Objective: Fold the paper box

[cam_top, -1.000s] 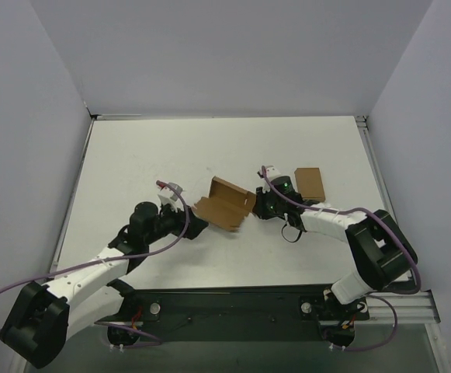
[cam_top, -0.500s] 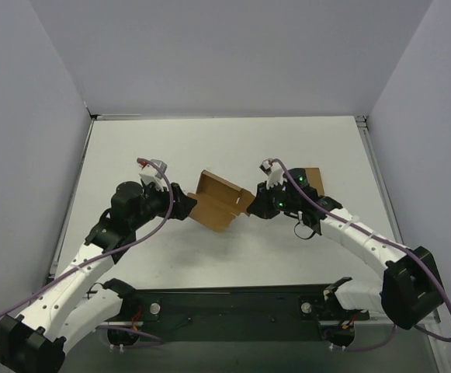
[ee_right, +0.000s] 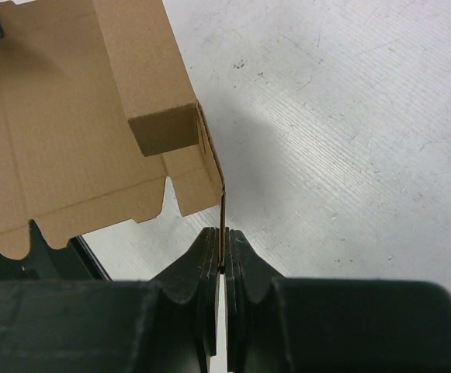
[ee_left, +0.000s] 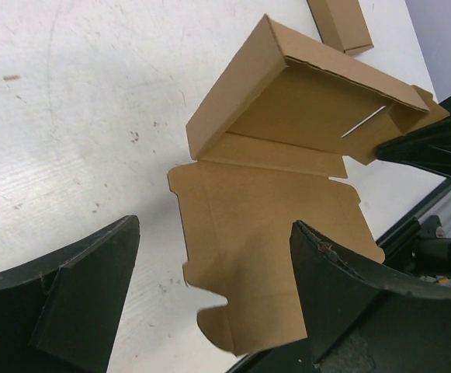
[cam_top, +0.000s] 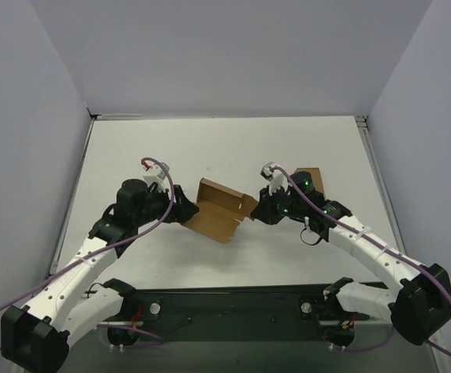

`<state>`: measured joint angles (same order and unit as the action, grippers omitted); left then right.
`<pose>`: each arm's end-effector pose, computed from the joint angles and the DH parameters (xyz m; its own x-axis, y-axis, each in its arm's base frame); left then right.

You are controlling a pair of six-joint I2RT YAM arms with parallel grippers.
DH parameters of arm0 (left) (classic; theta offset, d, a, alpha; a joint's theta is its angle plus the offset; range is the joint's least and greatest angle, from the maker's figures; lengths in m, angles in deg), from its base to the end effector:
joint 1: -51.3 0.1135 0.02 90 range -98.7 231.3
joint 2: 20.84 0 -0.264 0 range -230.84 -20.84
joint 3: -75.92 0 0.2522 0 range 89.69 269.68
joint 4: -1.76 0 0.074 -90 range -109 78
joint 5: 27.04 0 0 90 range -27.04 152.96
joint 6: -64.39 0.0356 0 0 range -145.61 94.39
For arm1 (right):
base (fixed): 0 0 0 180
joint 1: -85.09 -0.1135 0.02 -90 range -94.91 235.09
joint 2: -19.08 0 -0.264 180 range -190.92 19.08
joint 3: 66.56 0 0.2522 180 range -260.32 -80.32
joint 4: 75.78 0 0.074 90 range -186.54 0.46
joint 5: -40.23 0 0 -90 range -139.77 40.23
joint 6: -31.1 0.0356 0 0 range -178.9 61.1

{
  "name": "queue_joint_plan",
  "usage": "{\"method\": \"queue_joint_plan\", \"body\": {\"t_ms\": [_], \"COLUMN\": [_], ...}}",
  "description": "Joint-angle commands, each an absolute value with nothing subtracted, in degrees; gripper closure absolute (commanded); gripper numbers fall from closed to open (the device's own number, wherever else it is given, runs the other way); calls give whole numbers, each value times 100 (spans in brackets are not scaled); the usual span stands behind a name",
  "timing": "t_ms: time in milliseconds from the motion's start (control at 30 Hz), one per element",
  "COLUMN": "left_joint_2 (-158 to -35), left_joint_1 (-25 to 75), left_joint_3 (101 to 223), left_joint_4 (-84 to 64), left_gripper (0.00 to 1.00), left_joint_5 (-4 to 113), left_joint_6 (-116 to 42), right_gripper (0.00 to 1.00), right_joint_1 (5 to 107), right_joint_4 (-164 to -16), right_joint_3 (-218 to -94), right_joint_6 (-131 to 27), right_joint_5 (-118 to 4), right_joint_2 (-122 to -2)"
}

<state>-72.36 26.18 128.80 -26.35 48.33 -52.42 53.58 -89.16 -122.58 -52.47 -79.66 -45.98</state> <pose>0.1815 -0.0950 0.2773 -0.6411 -0.1814 -0.7457 0.3651 0.7826 -0.5042 0.2079 0.1482 0.2733 -0.4178 -0.1423 -0.8973 -0.8041 0.5176 0.2924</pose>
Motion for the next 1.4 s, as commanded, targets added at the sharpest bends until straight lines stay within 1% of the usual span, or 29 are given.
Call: {"method": "queue_joint_plan", "body": {"t_ms": [0,133,167,267,300,333,400,433,467,500,533,600,633,667,733,767,800,833,867,900,967,1067,1100,1133,1233,1367], "left_joint_2": [-7331,-7436,-7445,-7471,-7480,-7489,-7489,-7489,-7480,-7480,-7454,-7436,-7419,-7401,-7357,-7340,-7296,-7270,-7243,-7199,-7146,-7006,-6936,-6900,-6786,-6759], "left_joint_1": [2801,2985,3020,3117,3152,3153,3153,3153,3161,3161,3170,3170,3196,3196,3214,3214,3214,3214,3214,3214,3214,3214,3214,3214,3214,3214], "left_joint_3": [12669,12485,12415,12370,12318,12300,12221,12194,12159,12124,12037,11931,11809,11755,11554,11483,11421,11368,11272,11245,11210,11122,11000,10938,10674,10673], "left_joint_4": [-2404,-2106,-2009,-1745,-1692,-1605,-1543,-1499,-1472,-1446,-1341,-1279,-939,-832,-480,-348,-95,21,118,258,259,390,539,628,1050,1050], "left_gripper": [12,12,14,26,37,41,49,56,59,62,66,69,72,78,83,89,91,92,99,100,100,100,100,100,100,100], "left_joint_5": [4152,3739,3634,3282,3151,3115,3053,3027,3026,3026,3035,3044,3053,3079,3123,3184,3219,3281,3377,3448,3588,3861,3957,4010,4098,4090], "left_joint_6": [-5663,-5873,-5918,-6102,-6146,-6242,-6305,-6383,-6428,-6463,-6585,-6726,-6892,-6972,-7270,-7376,-7569,-7649,-7711,-7789,-7799,-7939,-8079,-8159,-8484,-8493], "right_gripper": [100,100,100,100,100,100,94,91,88,86,85,73,69,64,59,54,53,50,50,50,46,44,45,48,52,55], "right_joint_1": [5195,5090,5072,5020,5011,5002,4984,4958,4949,4932,4888,4870,4861,4861,4861,4870,4870,4870,4887,4888,4879,4861,4826,4765,4458,4334], "right_joint_4": [-8858,-8761,-8743,-8743,-8760,-8769,-8761,-8769,-8769,-8787,-8787,-8778,-8796,-8778,-8743,-8734,-8717,-8691,-8612,-8585,-8585,-8306,-8138,-7954,-6970,-6039], "right_joint_3": [-12330,-12286,-12286,-12312,-12330,-12347,-12400,-12426,-12461,-12488,-12488,-12479,-12471,-12462,-12400,-12383,-12330,-12286,-12242,-12190,-12023,-11549,-11391,-11207,-10530,-10203], "right_joint_6": [-5661,-5776,-5802,-5838,-5837,-5846,-5837,-5846,-5829,-5820,-5820,-5785,-5759,-5671,-5531,-5382,-5241,-5109,-4977,-4837,-4626,-4029,-3836,-3338,-2440,-1744], "right_joint_5": [-7799,-7754,-7746,-7719,-7711,-7702,-7649,-7632,-7597,-7553,-7517,-7412,-7359,-7324,-7106,-7000,-7007,-6886,-6841,-6840,-6630,-6428,-6488,-6515,-6428,-6208], "right_joint_2": [-4281,-4210,-4210,-4227,-4245,-4262,-4280,-4271,-4280,-4280,-4271,-4271,-4254,-4254,-4210,-4184,-4140,-4087,-4034,-3938,-3823,-3386,-3297,-3217,-2988,-3355]}}
